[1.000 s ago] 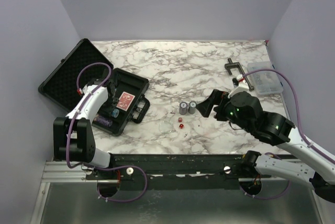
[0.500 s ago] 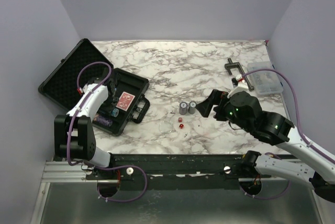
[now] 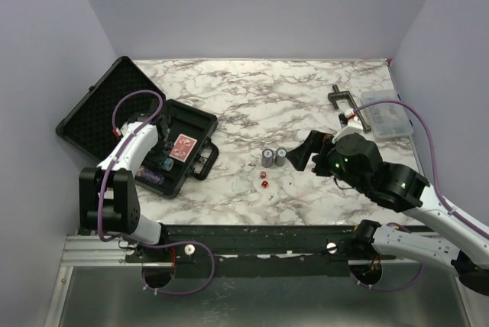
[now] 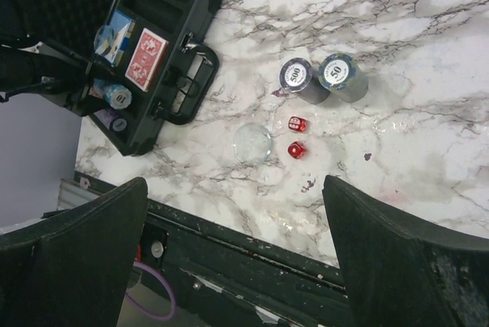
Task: Pack up texas hold em set
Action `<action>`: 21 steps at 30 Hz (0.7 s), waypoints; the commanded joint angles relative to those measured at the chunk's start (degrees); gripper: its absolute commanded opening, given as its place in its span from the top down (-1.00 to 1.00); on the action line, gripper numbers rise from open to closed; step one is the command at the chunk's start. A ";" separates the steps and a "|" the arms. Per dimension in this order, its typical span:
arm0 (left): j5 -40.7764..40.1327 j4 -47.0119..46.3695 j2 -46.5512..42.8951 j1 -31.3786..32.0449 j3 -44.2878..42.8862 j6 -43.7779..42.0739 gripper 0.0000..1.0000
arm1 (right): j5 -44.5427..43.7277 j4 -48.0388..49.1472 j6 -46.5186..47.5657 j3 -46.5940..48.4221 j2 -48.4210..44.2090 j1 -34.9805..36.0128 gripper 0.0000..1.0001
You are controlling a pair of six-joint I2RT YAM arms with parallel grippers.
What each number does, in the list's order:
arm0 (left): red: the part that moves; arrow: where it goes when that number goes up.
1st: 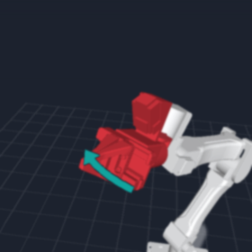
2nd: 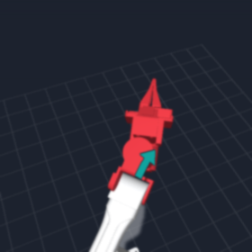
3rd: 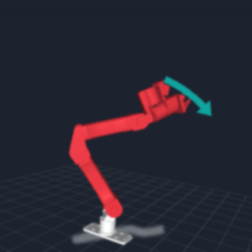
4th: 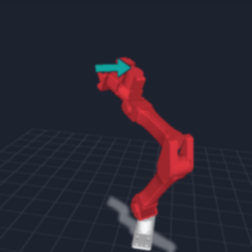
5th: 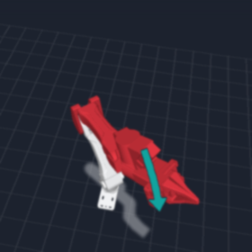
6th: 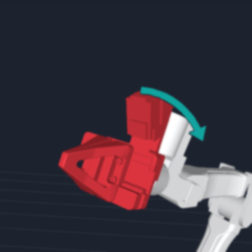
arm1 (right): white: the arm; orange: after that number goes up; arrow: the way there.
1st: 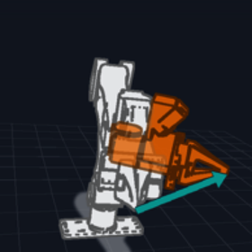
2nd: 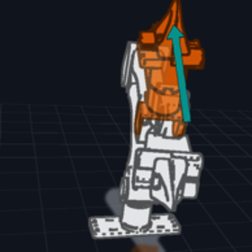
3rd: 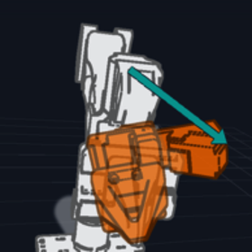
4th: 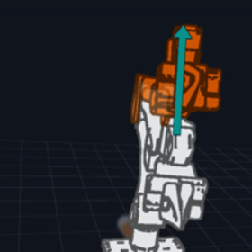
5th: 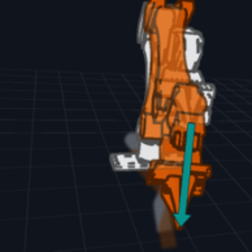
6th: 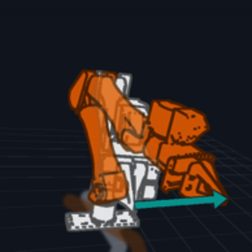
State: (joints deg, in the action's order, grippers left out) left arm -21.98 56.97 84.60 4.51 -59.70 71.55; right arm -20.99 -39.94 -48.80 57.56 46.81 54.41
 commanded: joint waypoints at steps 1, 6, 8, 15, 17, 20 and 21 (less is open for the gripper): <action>-1.85 0.58 -0.05 -0.64 -1.81 -0.51 0.00 | -2.28 -1.24 0.60 -0.71 -0.56 0.34 -1.00; -1.45 0.60 -0.30 -0.65 -1.73 -0.81 -0.19 | -2.55 -1.46 0.63 -0.77 -0.92 0.41 -1.00; -1.40 0.60 -0.62 -0.60 -1.69 -1.05 -0.22 | -2.72 -1.53 0.71 -0.84 -1.01 0.34 -1.00; -0.49 0.69 -4.59 -0.63 -1.12 -2.99 -0.22 | -2.90 -1.54 0.68 -1.13 -1.26 0.39 -1.00; -1.01 0.63 -6.25 -0.51 -1.33 -5.58 -0.22 | -2.98 -1.54 0.67 -1.18 -1.28 0.39 -1.00; -1.20 -0.24 -8.50 -0.04 -0.72 -10.62 -0.22 | -3.09 -1.30 0.68 -1.50 -1.32 0.34 -1.00; -1.31 -0.41 -9.06 0.31 -0.36 -12.48 -0.21 | -3.01 -1.12 0.67 -1.69 -1.37 0.37 -1.00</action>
State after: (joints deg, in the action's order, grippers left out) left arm -22.09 56.93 79.37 4.23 -60.40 66.78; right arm -21.74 -39.97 -48.42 57.14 46.11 54.41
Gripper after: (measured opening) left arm 0.611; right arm 0.998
